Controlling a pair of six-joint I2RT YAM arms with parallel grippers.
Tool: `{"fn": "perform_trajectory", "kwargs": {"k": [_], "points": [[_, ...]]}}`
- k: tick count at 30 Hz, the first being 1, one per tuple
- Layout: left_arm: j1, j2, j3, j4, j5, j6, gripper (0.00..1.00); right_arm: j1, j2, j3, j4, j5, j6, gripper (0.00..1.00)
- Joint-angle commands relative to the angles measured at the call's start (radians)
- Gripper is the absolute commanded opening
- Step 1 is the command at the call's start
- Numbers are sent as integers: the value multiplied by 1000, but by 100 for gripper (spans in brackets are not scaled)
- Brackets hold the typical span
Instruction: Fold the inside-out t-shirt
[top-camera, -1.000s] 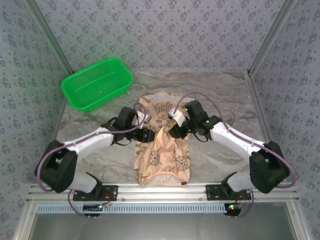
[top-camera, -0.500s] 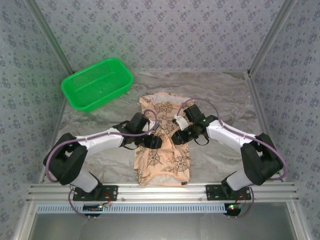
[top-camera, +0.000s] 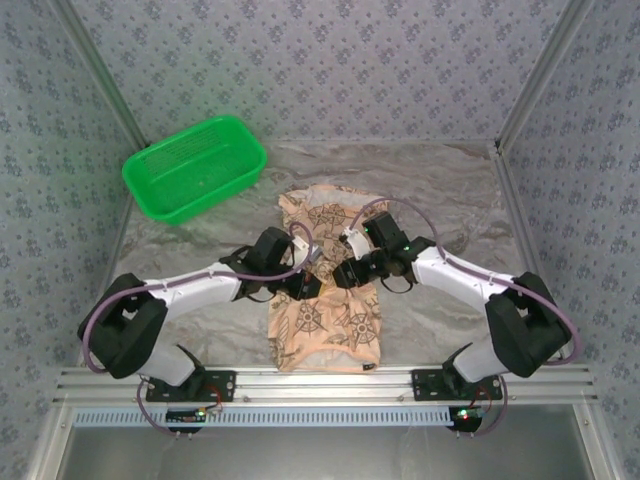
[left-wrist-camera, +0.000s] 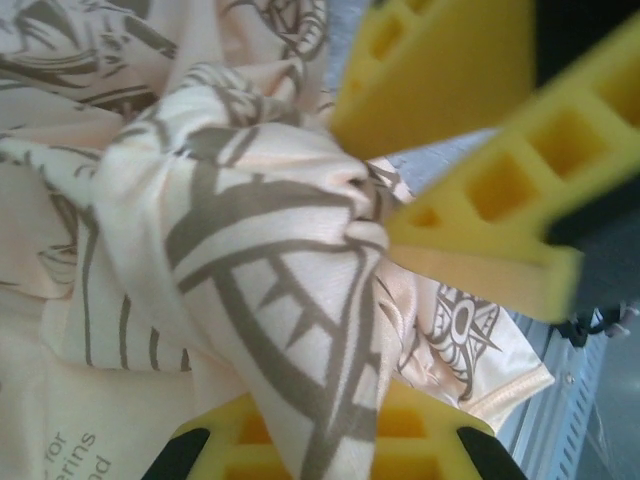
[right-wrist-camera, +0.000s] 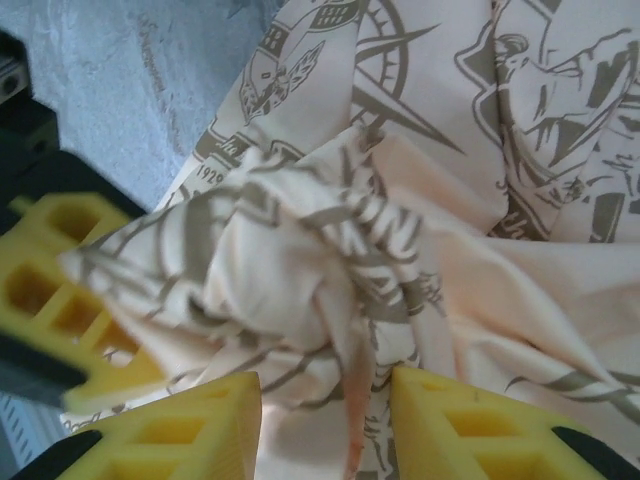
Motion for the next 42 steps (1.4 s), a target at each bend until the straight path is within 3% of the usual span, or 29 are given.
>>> {"fn": "perform_trajectory", "kwargs": {"k": [1,3,5,7,12,15,18,20,23,27,31,36,42], "points": [[9,-22,-27,96,86,25,0,4,42,13,20,32,8,40],[19,-14,-26,111,85,0,7,8,49,8,38,-31,-22,21],[55,0,-12,91,92,-46,20,28,34,3,50,-63,-70,3],[100,14,1,71,121,-101,40,53,-5,-4,49,-53,-138,0],[133,48,75,-14,102,-84,48,112,-119,-29,58,-10,-348,0],[133,92,120,-43,80,-96,45,139,-181,-69,83,18,-469,0],[133,137,143,-52,71,-94,18,162,-246,-120,121,42,-560,0],[133,156,136,-29,65,-105,11,159,-284,-150,139,-16,-596,0],[133,169,117,-13,61,-117,8,185,-331,-211,155,-59,-695,0],[134,187,93,31,98,-141,6,322,-342,-308,176,96,-918,0],[134,192,71,59,125,-161,6,402,-286,-312,120,87,-1035,0],[131,197,44,103,188,-172,5,427,-258,-294,126,146,-1008,25],[122,173,18,132,256,-175,3,311,-356,-282,189,119,-873,34]]}}
